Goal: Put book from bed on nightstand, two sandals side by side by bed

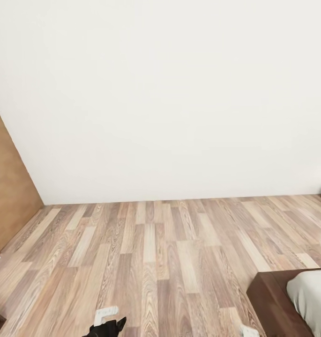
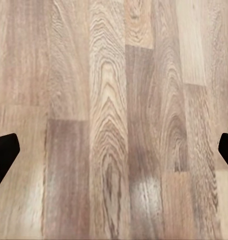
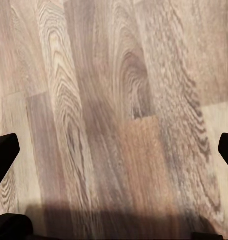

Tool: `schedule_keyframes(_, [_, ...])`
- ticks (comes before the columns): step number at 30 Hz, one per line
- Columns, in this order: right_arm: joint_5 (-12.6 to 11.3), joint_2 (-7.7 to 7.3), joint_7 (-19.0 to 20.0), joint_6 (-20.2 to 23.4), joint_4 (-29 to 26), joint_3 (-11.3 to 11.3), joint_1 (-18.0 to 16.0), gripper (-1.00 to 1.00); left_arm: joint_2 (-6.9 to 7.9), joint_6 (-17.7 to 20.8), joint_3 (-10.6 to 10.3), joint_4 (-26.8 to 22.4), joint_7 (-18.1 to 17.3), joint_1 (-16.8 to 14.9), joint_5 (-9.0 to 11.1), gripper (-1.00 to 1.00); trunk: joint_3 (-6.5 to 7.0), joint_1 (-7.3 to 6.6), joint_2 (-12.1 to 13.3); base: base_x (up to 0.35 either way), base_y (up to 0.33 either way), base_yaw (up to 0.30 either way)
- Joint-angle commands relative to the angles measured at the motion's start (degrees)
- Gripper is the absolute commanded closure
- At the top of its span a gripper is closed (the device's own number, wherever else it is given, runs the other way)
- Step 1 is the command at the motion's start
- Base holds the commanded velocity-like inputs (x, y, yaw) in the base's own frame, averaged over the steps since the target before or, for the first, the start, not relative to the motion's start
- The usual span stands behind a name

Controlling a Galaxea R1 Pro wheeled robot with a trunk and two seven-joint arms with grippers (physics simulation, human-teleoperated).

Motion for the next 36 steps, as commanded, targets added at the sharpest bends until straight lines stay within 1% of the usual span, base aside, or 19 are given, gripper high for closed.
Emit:
schedule_keyframes(1, [-0.2,-0.01,0.2,0.1,0.1,-0.1,0.0,-1.0,0.01,0.0,0.3,0.1,-0.4,0.0,0.2,-1.0,-0.05,-0.01,0.0,0.0,0.0,-0.29])
schedule_keyframes(36, [-0.2,0.01,0.2,0.1,0.0,-0.1,0.0,-1.0,0.01,0.0,0.3,0.1,-0.4,0.0,0.2,-1.0,-0.05,-0.01,0.0,0.0,0.0,-0.3])
